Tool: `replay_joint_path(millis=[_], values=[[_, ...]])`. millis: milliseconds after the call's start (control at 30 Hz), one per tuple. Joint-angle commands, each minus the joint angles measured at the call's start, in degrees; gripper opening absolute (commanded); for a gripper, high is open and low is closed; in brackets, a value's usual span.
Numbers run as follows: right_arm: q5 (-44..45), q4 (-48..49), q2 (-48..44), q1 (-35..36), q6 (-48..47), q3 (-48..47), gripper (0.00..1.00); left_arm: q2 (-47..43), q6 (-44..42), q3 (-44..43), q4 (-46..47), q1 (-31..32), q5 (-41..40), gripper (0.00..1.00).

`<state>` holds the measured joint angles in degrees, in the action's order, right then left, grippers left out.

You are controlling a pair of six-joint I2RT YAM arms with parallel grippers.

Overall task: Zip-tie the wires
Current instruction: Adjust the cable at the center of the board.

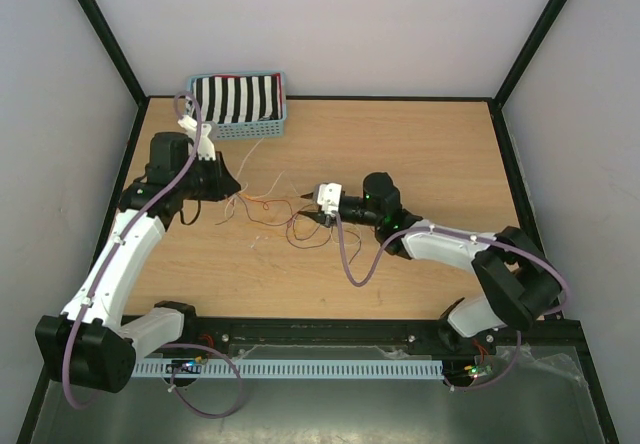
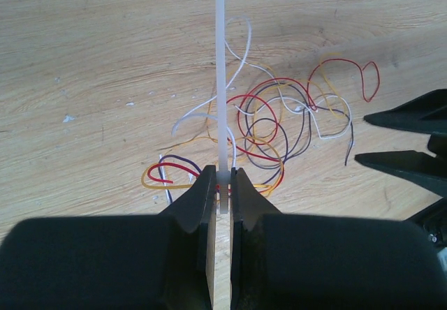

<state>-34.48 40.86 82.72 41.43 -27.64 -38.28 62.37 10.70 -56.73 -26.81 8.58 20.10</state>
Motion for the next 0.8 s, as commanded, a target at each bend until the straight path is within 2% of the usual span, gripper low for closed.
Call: replay_joint_path(millis=[0, 100, 300, 767], values=[[-4.28, 7.52, 3.86, 1.57, 3.33, -1.83, 0.46, -0.49, -0.78, -2.16, -0.09, -0.36, 2.99, 0.0], [-4.82, 9.05, 7.54, 1.94, 3.68, -5.64, 0.42, -1.18, -1.58, -1.75, -0.09, -0.36, 4.01, 0.0], [-4.08, 9.92, 12.86, 2.38, 3.78, -11.39, 0.42, -1.98, -2.14, -0.86, -0.09, -0.34, 4.52, 0.0], [-4.08, 7.68, 18.56, 3.7, 1.83, -16.42, 0.43, -0.73, -2.47, -1.1, -0.14, -0.33, 6.12, 0.0]])
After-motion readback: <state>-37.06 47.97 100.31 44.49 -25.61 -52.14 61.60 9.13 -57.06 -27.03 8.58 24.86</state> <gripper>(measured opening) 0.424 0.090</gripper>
